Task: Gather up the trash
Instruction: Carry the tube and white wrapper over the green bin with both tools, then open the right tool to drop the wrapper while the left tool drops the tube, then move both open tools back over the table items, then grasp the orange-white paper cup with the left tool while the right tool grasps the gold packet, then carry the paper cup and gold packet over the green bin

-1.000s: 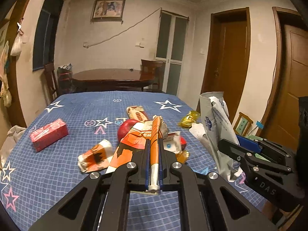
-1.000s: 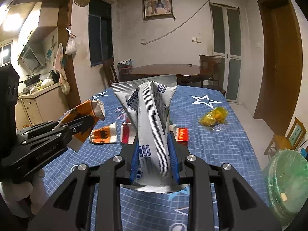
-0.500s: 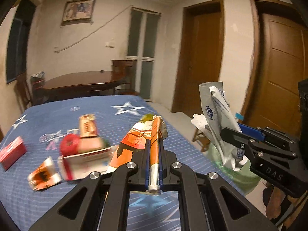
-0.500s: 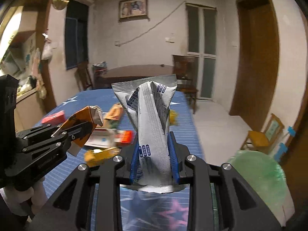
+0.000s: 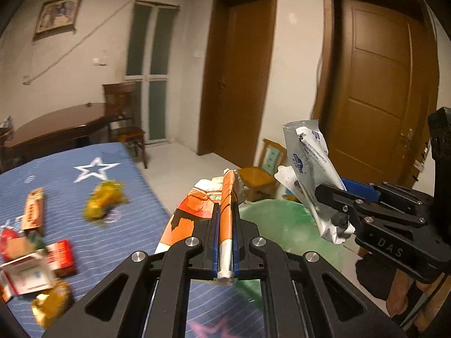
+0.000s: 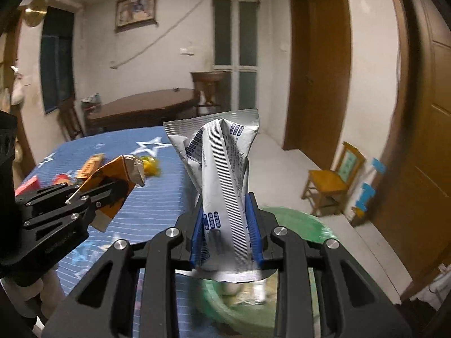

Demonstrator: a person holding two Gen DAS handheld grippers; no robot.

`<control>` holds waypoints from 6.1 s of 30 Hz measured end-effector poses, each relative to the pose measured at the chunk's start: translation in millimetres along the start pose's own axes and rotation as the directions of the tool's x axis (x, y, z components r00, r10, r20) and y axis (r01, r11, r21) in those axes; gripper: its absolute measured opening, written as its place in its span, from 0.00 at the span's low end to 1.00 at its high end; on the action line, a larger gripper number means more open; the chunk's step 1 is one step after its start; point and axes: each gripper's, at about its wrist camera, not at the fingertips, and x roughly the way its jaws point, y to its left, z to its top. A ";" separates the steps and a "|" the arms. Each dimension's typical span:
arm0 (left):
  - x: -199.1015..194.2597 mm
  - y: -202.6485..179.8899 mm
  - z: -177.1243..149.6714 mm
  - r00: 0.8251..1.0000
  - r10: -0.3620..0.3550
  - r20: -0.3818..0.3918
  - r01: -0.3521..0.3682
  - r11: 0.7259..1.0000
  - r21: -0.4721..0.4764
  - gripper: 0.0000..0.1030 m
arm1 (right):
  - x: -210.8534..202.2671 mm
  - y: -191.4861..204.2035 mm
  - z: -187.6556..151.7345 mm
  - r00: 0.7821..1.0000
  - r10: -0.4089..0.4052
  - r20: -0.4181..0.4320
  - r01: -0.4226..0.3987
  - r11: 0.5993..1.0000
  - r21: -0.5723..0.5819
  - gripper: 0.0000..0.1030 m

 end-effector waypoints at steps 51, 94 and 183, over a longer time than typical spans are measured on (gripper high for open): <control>182.3 -55.7 -40.4 0.954 -0.080 -0.288 0.075 0.997 -0.027 0.68 | 88.9 -121.3 -50.8 0.960 0.006 -0.280 0.031 0.992 0.125 0.44; -85.2 191.2 -107.2 0.960 0.151 -0.234 -0.172 0.983 -0.071 0.67 | 39.9 127.2 -33.8 0.893 0.424 -0.151 -0.434 0.900 -0.038 0.56; -242.5 213.0 -115.2 0.880 0.464 0.099 -0.424 0.862 -0.278 0.38 | -37.0 275.7 -48.7 0.914 0.380 0.139 -0.341 0.909 -0.241 0.22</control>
